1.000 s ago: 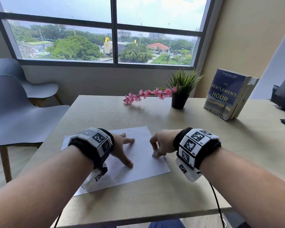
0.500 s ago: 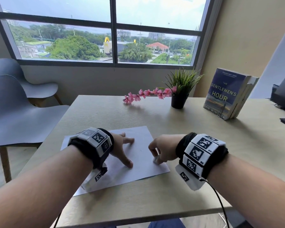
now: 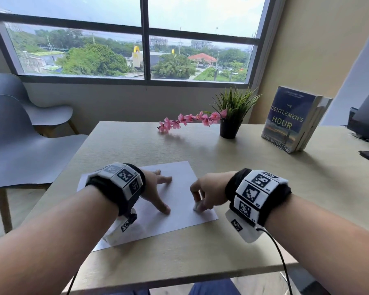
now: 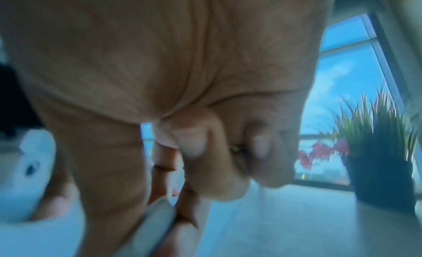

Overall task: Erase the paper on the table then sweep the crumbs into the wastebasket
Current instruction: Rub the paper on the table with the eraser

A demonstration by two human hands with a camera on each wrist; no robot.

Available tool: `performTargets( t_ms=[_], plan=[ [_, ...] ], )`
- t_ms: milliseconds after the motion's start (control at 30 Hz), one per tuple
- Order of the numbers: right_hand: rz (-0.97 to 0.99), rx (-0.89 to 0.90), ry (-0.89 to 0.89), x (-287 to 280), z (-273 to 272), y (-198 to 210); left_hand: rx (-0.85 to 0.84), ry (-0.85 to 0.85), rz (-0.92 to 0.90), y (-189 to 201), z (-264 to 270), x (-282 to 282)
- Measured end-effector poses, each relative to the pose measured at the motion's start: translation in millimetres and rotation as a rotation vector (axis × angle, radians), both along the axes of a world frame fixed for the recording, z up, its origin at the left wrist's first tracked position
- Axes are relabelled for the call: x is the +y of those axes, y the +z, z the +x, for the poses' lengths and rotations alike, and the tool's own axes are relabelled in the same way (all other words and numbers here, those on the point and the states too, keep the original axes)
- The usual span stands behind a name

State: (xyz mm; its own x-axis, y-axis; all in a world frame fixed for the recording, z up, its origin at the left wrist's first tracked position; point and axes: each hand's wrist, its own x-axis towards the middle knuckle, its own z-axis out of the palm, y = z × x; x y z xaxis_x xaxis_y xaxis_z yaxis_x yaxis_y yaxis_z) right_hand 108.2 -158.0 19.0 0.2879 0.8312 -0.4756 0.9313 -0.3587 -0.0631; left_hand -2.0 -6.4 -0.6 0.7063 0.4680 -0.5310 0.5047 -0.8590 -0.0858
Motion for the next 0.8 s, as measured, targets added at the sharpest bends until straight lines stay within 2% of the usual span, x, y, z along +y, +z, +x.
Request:
performTargets(
  t_ms=[133, 267, 467, 633, 800],
  plan=[
    [0.046, -0.068, 0.018, 0.8, -1.4, -0.6, 0.0, -0.003, 0.003, 0.3, 0.0, -1.4],
    [-0.003, 0.045, 0.057, -2.3, -10.0, -5.3, 0.001, 0.0, 0.0, 0.4, -0.7, -1.8],
    [0.043, -0.004, -0.006, 1.7, 4.4, -1.9, 0.006, 0.005, -0.003, 1.6, -0.1, -2.2],
    [-0.012, 0.083, 0.064, -5.3, -2.3, -3.5, 0.004, 0.003, -0.009, 2.2, -0.7, -2.6],
    [0.046, -0.048, 0.017, -3.5, 10.3, -2.1, 0.001, -0.005, 0.002, 2.8, -0.5, -3.4]
  ],
)
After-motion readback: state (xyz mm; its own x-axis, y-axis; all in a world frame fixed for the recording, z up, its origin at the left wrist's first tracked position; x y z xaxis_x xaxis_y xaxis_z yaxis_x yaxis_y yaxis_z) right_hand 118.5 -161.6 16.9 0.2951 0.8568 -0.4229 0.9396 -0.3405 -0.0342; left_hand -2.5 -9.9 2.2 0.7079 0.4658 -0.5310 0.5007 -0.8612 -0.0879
